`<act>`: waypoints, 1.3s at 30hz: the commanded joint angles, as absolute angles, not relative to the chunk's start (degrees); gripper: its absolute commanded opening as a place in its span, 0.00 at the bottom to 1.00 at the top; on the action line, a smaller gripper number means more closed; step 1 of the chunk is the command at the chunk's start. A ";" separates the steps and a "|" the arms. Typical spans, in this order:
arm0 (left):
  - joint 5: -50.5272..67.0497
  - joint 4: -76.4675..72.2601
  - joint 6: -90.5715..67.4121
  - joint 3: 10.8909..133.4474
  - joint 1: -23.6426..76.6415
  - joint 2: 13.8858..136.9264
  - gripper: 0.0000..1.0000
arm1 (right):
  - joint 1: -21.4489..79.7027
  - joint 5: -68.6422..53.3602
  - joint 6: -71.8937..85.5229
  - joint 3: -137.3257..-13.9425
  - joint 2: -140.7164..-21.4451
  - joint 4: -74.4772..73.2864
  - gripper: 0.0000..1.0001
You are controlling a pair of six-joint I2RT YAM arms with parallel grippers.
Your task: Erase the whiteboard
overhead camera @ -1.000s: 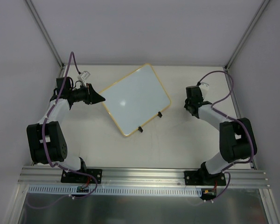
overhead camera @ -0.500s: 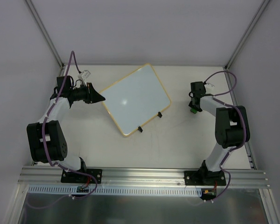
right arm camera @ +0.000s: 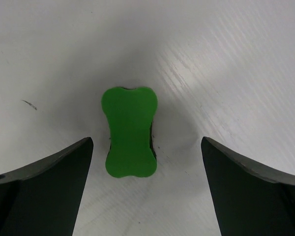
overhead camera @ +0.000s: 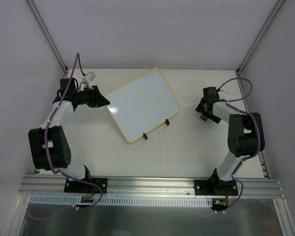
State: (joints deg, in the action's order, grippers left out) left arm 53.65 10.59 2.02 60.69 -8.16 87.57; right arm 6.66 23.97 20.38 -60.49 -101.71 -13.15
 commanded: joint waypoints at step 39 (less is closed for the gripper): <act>9.59 22.83 -6.77 83.83 -7.47 65.31 0.99 | 6.33 20.75 -21.00 -82.78 -54.67 -16.61 0.99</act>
